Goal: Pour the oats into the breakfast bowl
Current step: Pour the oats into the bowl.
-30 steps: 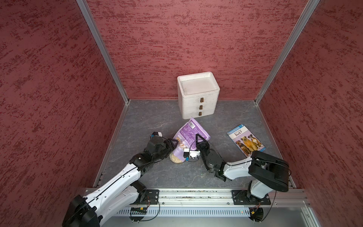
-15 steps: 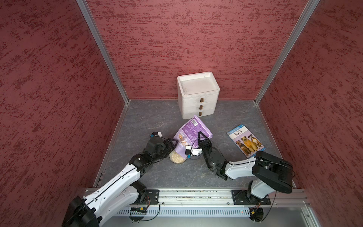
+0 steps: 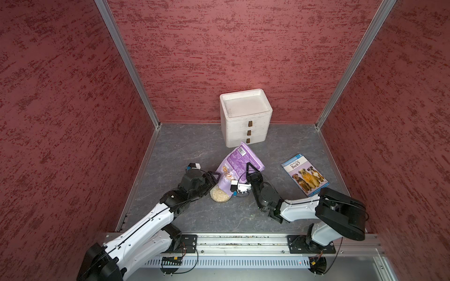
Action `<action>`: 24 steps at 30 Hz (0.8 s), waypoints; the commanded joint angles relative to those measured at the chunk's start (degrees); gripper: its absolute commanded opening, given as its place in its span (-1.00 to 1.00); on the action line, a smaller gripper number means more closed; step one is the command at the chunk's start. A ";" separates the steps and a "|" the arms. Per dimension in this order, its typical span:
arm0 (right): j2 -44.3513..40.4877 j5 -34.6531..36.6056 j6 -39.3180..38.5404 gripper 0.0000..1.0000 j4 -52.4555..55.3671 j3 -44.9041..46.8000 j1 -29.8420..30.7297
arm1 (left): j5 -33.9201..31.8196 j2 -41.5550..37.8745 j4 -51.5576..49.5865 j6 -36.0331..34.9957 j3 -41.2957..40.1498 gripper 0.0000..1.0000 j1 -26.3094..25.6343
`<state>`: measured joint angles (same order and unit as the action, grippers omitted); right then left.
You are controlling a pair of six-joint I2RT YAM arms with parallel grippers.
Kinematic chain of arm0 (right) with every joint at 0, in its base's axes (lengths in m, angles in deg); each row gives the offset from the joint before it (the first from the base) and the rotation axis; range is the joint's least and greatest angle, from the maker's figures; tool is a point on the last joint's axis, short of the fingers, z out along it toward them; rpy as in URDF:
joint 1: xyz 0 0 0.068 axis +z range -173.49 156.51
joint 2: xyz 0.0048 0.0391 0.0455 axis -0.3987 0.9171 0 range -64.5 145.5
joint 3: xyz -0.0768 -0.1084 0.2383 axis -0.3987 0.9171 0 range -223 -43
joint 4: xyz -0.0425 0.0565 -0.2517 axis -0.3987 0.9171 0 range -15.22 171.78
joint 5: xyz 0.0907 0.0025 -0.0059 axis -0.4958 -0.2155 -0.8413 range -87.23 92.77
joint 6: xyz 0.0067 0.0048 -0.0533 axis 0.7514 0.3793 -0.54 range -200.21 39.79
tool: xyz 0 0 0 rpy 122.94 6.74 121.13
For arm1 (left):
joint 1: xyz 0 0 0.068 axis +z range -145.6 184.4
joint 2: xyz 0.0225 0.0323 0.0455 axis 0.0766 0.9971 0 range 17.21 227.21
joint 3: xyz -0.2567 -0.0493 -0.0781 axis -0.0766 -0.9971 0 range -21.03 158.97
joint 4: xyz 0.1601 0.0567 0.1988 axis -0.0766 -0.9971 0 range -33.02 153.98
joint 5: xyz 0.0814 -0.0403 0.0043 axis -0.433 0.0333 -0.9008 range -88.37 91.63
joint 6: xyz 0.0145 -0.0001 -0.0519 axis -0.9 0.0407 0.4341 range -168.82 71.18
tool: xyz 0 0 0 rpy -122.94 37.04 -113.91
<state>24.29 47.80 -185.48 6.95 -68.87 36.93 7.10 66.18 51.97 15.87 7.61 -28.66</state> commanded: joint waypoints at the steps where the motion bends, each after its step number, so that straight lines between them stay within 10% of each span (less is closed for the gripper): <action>1: -1.59 0.83 0.59 -1.00 -11.76 -0.97 -0.20 | -0.47 0.22 0.35 -0.14 0.01 0.36 0.37; 24: 0.62 1.01 1.10 -1.00 -12.52 -2.65 -0.81 | -0.38 -0.28 0.26 -0.09 -0.17 0.36 0.54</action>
<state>27.29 47.98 -185.59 4.74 -68.78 36.67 7.10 66.05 51.99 15.87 7.61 -28.38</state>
